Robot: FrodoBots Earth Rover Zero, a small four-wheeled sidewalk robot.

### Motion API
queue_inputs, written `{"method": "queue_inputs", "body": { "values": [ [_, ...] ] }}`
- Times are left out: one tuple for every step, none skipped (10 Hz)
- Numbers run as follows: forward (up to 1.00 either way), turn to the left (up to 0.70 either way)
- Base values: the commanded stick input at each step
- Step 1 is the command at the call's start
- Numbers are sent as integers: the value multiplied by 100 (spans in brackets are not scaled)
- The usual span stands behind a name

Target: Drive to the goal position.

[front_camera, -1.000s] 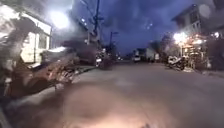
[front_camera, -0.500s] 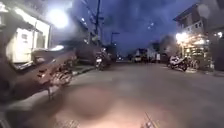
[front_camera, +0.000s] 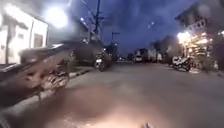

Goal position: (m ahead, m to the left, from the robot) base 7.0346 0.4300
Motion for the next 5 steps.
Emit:
{"method": "queue_inputs", "body": {
  "values": [
    [50, 0],
    [50, 0],
    [50, 0],
    [50, 0],
    [50, 0]
  ]
}}
